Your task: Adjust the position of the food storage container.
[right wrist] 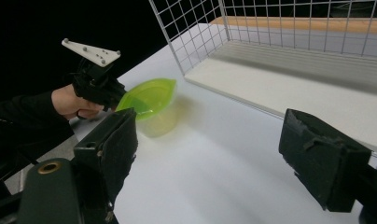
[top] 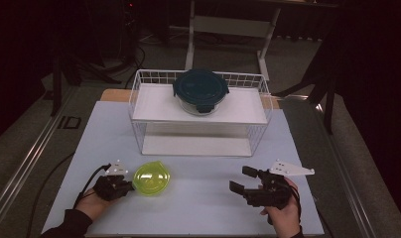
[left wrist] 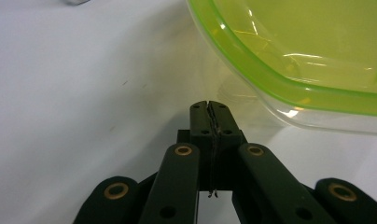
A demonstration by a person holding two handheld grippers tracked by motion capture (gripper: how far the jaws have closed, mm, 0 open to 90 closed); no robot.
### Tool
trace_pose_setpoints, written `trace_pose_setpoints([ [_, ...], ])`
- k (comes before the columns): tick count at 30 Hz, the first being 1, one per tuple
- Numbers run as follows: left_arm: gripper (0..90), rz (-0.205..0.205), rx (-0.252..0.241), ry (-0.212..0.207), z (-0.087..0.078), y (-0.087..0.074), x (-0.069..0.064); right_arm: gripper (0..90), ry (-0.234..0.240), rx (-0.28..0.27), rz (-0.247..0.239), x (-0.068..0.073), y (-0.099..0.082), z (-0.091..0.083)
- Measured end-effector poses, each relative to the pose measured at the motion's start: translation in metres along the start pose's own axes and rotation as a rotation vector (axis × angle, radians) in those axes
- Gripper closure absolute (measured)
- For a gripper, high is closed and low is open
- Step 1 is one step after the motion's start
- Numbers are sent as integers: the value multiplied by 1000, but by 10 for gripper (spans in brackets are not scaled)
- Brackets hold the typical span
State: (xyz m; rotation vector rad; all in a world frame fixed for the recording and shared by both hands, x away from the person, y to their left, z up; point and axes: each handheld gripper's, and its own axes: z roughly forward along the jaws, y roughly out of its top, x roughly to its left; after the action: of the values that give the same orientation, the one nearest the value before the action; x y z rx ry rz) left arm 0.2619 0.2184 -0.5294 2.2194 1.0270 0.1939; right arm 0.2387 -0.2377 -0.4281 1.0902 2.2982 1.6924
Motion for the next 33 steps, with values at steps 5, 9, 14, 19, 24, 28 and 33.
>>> trace_pose_setpoints([
  [5,888,2,-7,-17,8,8,-3,188,0,0,3,0,-1,0],
  [9,888,5,8,-12,6,8,-3,188,1,2,4,-1,-1,0],
  [14,888,12,24,-12,-1,1,-11,188,1,2,8,-1,-2,-1],
  [19,888,-3,8,-31,-1,2,-12,188,2,3,5,0,-2,1],
  [24,888,-16,1,-37,5,7,-11,188,3,12,5,0,-4,2],
  [28,888,-21,3,-39,10,12,-11,188,-1,17,9,-2,-6,1],
  [33,888,-39,5,-42,17,20,-12,188,-4,18,10,-2,-8,-1],
])
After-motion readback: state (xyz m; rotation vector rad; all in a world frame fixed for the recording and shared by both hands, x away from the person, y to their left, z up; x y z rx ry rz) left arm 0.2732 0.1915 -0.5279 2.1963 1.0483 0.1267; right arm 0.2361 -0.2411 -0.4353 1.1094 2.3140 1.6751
